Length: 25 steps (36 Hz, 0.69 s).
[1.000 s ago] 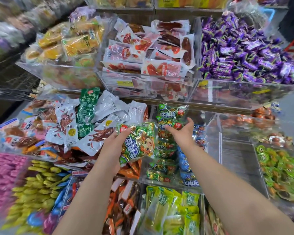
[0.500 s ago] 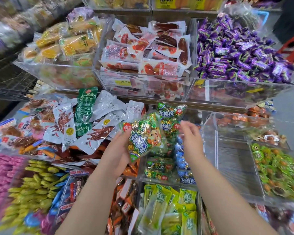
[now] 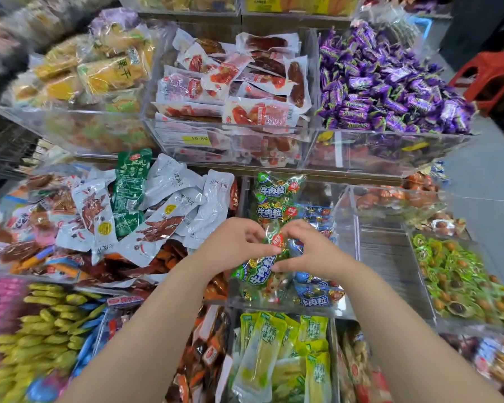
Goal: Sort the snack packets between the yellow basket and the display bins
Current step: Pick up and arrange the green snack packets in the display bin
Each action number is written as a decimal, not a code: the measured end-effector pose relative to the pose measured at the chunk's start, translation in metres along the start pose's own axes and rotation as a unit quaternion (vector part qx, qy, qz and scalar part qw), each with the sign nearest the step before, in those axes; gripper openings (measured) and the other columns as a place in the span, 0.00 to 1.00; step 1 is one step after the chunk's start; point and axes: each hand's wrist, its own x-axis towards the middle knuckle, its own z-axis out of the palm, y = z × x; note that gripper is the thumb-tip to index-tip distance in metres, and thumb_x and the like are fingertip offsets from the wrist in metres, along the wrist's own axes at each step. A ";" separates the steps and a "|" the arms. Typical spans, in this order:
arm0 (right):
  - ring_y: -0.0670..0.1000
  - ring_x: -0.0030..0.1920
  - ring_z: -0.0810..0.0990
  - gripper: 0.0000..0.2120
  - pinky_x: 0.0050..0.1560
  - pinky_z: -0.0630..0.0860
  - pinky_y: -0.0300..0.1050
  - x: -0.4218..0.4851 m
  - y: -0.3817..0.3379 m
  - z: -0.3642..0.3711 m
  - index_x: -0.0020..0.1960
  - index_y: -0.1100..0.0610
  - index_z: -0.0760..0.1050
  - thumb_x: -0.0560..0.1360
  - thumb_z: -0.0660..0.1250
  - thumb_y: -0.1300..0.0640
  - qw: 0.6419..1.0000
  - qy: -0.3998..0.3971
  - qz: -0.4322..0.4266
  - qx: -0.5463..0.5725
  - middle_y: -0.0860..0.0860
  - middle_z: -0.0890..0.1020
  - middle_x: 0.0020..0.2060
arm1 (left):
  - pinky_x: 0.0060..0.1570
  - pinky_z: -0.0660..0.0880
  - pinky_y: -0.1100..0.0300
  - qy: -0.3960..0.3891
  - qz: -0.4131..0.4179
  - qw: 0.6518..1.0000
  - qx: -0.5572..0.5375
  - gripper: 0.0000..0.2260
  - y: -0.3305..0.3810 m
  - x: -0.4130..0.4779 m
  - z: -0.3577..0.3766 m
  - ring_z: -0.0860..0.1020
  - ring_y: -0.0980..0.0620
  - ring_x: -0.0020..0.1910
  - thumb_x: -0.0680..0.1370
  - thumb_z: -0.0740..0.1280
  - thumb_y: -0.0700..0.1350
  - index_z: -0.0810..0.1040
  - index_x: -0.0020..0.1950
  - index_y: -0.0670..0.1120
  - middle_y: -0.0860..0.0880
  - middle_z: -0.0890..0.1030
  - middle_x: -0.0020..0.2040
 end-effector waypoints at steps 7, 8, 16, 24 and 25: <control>0.37 0.40 0.78 0.16 0.39 0.71 0.30 0.017 0.029 0.010 0.47 0.44 0.73 0.66 0.77 0.54 0.966 0.133 0.092 0.200 0.38 0.80 0.38 | 0.50 0.72 0.60 0.171 0.046 0.979 0.105 0.08 -0.004 0.018 -0.016 0.78 0.58 0.51 0.76 0.66 0.58 0.79 0.50 0.57 0.57 0.81 0.50; 0.41 0.44 0.79 0.17 0.43 0.73 0.34 0.021 0.034 0.012 0.51 0.46 0.73 0.67 0.77 0.53 0.949 0.177 0.124 0.230 0.39 0.80 0.42 | 0.57 0.70 0.57 0.216 0.058 0.962 0.154 0.13 -0.010 0.022 -0.018 0.75 0.53 0.59 0.77 0.66 0.57 0.78 0.58 0.53 0.53 0.80 0.57; 0.50 0.58 0.70 0.35 0.58 0.64 0.43 0.061 0.042 0.036 0.70 0.59 0.64 0.69 0.73 0.47 0.920 0.282 0.206 0.178 0.49 0.72 0.56 | 0.72 0.34 0.45 0.135 -0.079 0.903 0.401 0.49 -0.063 0.036 0.001 0.35 0.40 0.76 0.73 0.62 0.67 0.37 0.78 0.44 0.40 0.37 0.78; 0.51 0.75 0.52 0.64 0.74 0.51 0.48 0.100 0.049 0.034 0.76 0.52 0.35 0.60 0.81 0.54 0.939 0.251 0.165 0.171 0.51 0.48 0.76 | 0.67 0.27 0.46 0.143 -0.070 0.890 0.427 0.51 -0.069 0.043 0.004 0.34 0.44 0.76 0.71 0.61 0.67 0.30 0.76 0.45 0.43 0.35 0.78; 0.50 0.75 0.51 0.65 0.74 0.50 0.48 0.103 0.051 0.031 0.75 0.52 0.33 0.59 0.81 0.54 0.937 0.250 0.167 0.176 0.51 0.47 0.76 | 0.67 0.26 0.47 0.144 -0.068 0.890 0.427 0.51 -0.070 0.043 0.004 0.34 0.44 0.76 0.71 0.61 0.67 0.30 0.76 0.45 0.43 0.35 0.78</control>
